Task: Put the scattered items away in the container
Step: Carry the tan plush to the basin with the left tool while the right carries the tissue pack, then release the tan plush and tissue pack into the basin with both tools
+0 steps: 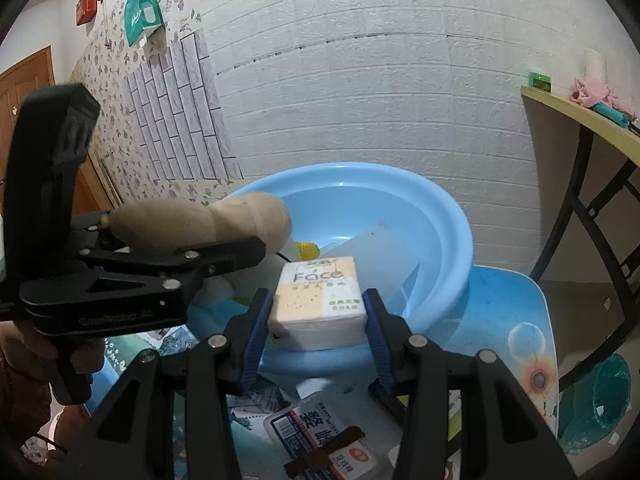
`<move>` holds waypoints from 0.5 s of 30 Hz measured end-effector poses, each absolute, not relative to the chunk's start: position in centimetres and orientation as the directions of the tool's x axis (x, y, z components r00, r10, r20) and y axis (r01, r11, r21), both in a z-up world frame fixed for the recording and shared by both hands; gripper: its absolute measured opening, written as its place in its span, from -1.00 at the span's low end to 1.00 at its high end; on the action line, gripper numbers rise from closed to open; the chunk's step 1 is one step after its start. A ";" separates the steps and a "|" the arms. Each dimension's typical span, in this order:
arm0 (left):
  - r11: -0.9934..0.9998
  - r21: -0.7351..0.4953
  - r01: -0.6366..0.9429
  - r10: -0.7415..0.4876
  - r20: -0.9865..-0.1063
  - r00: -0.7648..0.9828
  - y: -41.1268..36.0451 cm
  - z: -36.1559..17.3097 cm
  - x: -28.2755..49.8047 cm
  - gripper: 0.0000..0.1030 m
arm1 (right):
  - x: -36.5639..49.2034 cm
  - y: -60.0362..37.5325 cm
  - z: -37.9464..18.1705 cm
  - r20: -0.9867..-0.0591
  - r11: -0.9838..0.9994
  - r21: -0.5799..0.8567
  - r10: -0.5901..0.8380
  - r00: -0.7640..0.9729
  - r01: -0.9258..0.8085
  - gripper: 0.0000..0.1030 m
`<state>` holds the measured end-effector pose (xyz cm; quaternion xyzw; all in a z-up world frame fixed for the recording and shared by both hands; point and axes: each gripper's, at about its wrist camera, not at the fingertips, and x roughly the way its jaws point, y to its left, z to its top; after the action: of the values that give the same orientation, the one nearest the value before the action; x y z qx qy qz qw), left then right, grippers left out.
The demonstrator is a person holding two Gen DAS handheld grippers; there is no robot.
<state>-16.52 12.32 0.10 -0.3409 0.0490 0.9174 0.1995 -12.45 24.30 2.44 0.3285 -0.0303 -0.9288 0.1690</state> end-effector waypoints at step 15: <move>-0.937 -0.032 -0.348 0.297 -0.598 -0.744 9.9 2.4 -13.5 0.44 | -12.4 26.8 3.0 -0.596 -0.983 0.121 -0.185 -0.782 0.140 0.33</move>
<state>-13.46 9.88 2.44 -0.3130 0.0410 0.9330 0.1729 -12.41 26.85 3.03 0.3190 -0.0349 -0.9432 0.0860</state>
